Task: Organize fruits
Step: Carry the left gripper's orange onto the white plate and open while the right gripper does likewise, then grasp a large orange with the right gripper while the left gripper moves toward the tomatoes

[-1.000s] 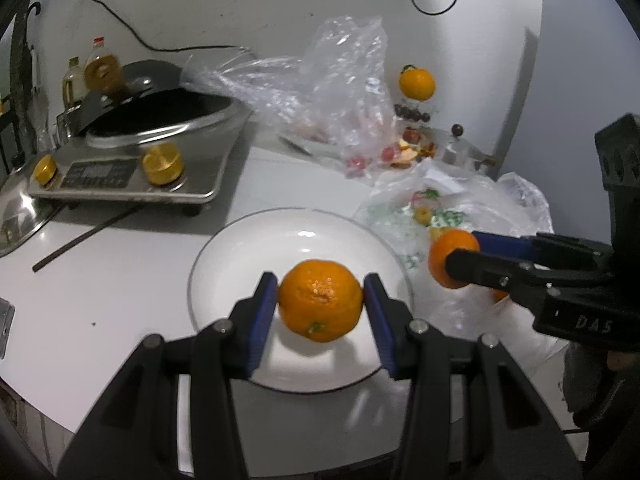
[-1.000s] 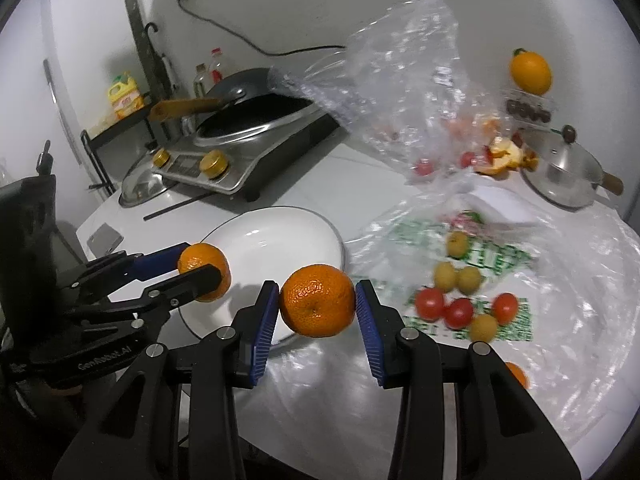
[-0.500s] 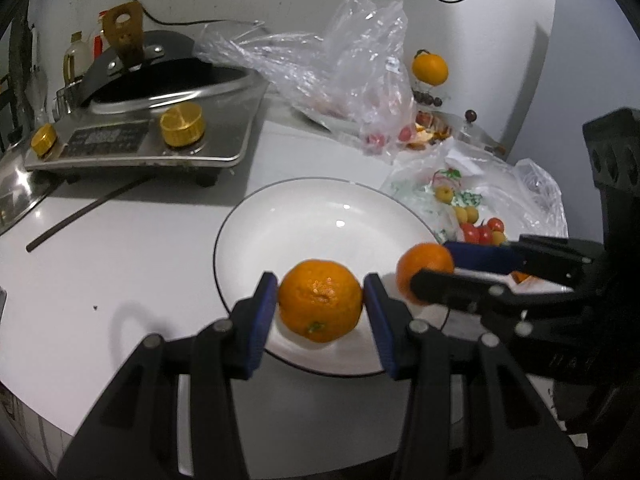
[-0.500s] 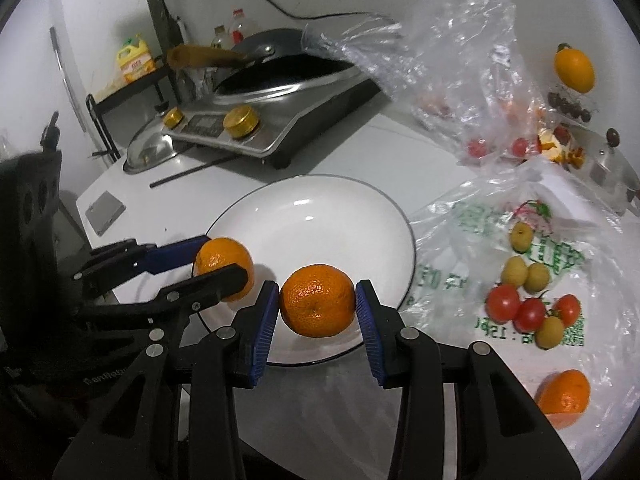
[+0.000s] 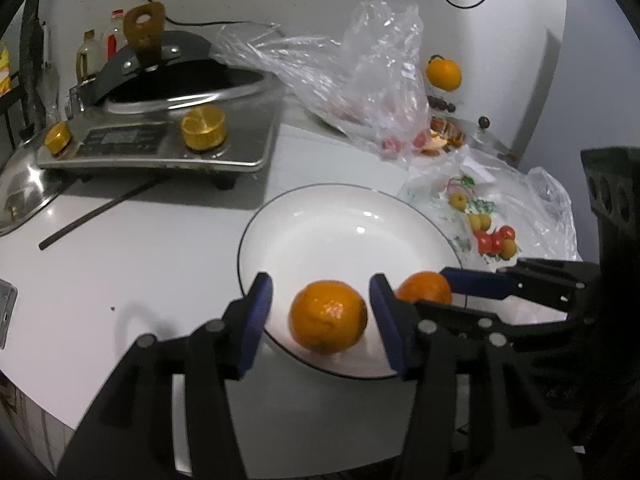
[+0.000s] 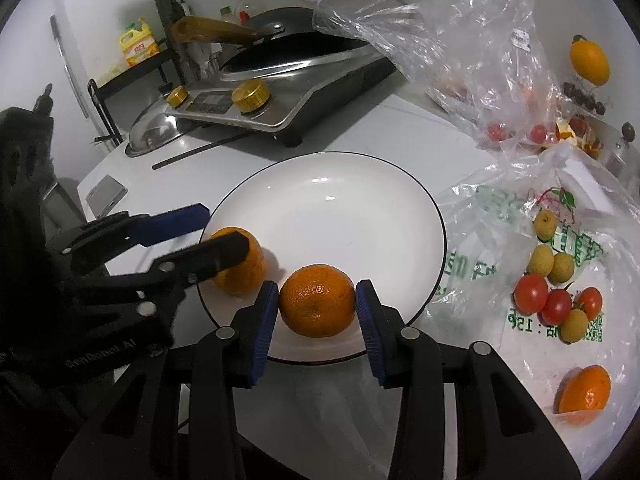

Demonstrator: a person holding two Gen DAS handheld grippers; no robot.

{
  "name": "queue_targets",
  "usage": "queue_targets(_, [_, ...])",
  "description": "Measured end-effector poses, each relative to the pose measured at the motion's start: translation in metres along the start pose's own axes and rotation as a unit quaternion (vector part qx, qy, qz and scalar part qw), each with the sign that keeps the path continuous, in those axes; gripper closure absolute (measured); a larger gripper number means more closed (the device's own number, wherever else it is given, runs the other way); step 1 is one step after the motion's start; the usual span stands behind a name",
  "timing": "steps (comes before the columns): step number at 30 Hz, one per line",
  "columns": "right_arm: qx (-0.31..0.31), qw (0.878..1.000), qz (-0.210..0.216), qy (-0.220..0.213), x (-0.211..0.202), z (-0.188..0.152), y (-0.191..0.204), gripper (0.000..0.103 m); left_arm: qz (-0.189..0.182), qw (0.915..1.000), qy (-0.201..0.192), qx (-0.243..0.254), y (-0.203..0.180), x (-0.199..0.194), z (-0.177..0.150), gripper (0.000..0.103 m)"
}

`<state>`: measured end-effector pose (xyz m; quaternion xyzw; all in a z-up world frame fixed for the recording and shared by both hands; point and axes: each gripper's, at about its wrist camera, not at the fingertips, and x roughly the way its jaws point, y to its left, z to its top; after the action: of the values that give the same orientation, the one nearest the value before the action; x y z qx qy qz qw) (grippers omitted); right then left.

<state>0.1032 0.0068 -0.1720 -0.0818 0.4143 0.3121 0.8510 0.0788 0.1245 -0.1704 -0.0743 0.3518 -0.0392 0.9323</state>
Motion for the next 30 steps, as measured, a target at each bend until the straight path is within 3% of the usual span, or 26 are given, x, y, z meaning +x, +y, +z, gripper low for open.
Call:
queue_targets(5, [0.001,1.000,-0.002,-0.009,-0.006,-0.002,-0.002,0.059,0.012,0.9999,-0.004,-0.005,-0.001,-0.006,0.000,0.040])
queue_targets(8, [0.006,1.000,-0.002,-0.017,-0.012,-0.004,-0.006,0.052,0.020,0.9997,-0.010,-0.008,-0.003,-0.010,0.001,0.032])
queue_targets(15, [0.011,0.999,-0.014,-0.044,-0.038,-0.008,-0.016,0.051,0.023,0.9994,-0.026,-0.004,-0.018,-0.022,0.001,0.031])
queue_targets(19, [0.016,0.998,-0.023,-0.055,-0.053,-0.013,-0.025,0.051,0.015,0.9993,-0.034,0.003,-0.032,-0.027,0.003,0.021])
queue_targets(30, [0.038,0.995,-0.051,-0.083,-0.089,-0.029,-0.063,0.051,0.006,0.9988,-0.041,0.028,-0.076,-0.031,0.008,0.021])
